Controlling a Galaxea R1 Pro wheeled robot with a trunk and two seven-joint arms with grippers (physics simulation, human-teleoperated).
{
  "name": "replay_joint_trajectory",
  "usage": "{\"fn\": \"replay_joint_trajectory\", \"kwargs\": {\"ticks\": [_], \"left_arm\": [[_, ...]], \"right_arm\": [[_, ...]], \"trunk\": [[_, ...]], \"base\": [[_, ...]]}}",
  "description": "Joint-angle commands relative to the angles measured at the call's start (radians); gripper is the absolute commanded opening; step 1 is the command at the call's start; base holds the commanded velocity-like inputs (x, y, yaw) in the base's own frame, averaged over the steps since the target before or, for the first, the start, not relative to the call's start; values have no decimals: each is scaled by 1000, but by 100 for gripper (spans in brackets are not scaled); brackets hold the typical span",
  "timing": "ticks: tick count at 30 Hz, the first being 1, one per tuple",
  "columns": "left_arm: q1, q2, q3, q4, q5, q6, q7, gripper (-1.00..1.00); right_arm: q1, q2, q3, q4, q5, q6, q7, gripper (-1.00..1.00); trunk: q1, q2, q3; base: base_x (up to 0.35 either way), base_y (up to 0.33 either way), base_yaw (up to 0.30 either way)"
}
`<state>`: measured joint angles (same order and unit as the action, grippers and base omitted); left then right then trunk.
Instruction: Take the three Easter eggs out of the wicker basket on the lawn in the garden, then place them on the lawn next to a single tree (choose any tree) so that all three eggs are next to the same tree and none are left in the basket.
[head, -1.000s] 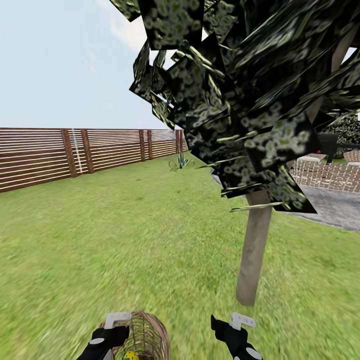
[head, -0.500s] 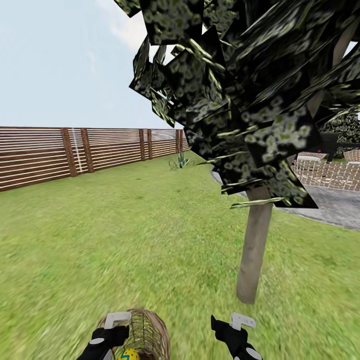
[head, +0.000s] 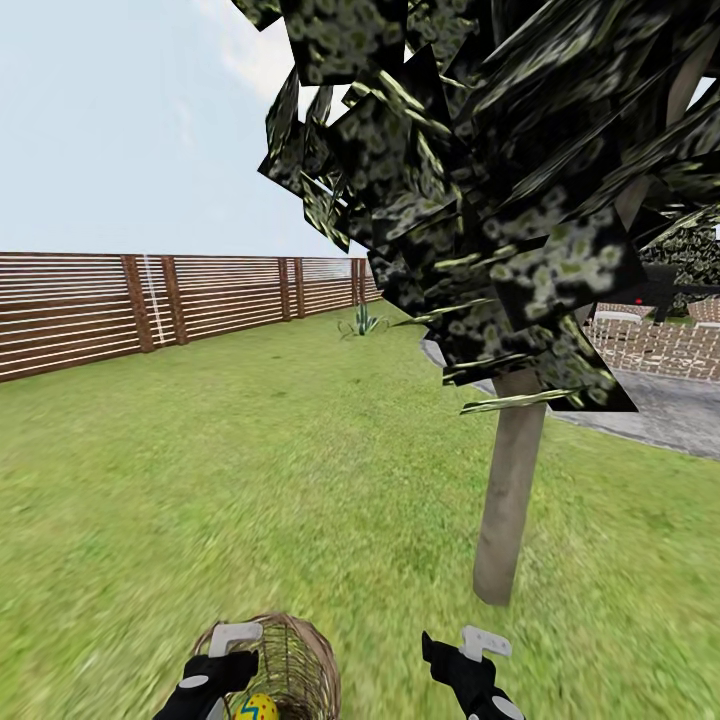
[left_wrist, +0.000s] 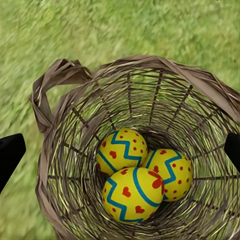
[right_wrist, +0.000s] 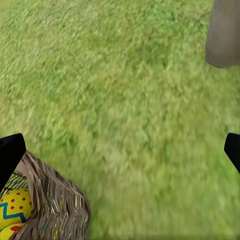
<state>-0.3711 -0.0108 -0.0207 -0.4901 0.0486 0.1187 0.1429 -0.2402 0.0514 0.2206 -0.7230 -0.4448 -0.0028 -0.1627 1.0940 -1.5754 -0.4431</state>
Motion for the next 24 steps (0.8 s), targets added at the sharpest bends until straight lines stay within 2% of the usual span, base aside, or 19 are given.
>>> {"fn": "replay_joint_trajectory", "kwargs": {"ticks": [1,5,24], "left_arm": [[0,0,-2,-2,5,6,5,100],[0,0,-2,-3,5,6,6,100],[0,0,-2,-2,5,5,6,100]], "right_arm": [[-1,-1,5,-1,-9,0,-8,100],[-1,-1,5,-1,-9,0,-8,100],[-1,-1,5,-1,-9,0,-8,100]], "trunk": [[0,-1,-1],[0,-1,-1],[73,-134,-61]], "base": [[0,0,0],[0,0,0],[0,0,0]]}}
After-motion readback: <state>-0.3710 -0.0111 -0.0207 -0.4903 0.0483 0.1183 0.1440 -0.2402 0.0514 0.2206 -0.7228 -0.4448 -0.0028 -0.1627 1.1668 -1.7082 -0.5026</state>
